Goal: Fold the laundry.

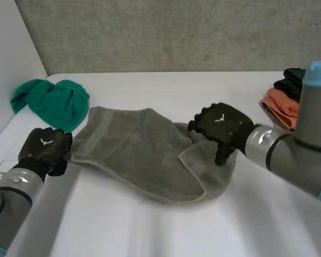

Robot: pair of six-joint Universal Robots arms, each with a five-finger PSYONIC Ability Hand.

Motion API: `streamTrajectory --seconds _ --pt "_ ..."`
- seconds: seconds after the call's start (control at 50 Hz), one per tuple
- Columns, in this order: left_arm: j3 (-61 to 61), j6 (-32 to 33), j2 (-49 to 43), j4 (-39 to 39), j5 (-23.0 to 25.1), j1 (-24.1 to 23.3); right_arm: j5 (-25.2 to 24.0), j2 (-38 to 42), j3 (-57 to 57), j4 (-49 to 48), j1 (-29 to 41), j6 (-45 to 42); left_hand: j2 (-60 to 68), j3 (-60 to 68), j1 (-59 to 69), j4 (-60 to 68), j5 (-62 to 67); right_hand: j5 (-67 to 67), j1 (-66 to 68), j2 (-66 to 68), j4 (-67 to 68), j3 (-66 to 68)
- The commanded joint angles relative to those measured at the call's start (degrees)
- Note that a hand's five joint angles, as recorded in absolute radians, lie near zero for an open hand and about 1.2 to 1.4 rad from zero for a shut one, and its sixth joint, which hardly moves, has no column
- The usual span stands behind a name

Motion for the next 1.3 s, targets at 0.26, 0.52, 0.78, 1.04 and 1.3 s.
streamTrajectory --seconds 0.26,0.52,0.78,1.04,1.3 --pt "-2.5 -0.4 3.7 -1.3 0.1 0.0 -7.9 26.4 -25.7 17.2 1.6 -27.2 11.8 11.9 16.5 11.5 13.7 4.0 2.0 1.7 2.8 1.8" --pt "-1.5 -0.5 7.7 -1.5 -0.2 0.2 4.5 25.1 -24.3 -5.5 1.7 -16.5 11.8 11.9 16.5 11.5 13.7 60.0 57.9 57.6 58.7 57.7" --pt "5.8 -0.3 21.2 -10.7 0.1 0.7 5.4 -7.1 -14.6 8.6 -11.8 -9.6 11.8 11.9 16.5 11.5 13.7 60.0 57.9 57.6 58.7 57.7" --pt "18.9 0.2 24.5 -27.9 4.0 1.9 4.4 -17.7 -14.9 21.6 -17.2 -10.7 11.8 11.9 16.5 11.5 13.7 60.0 57.9 57.6 58.7 57.7" --pt "34.8 7.9 -6.7 -27.8 3.1 0.0 8.1 6.1 -29.4 22.8 -18.6 -11.4 11.8 11.9 16.5 11.5 13.7 60.0 57.9 57.6 58.7 57.7"
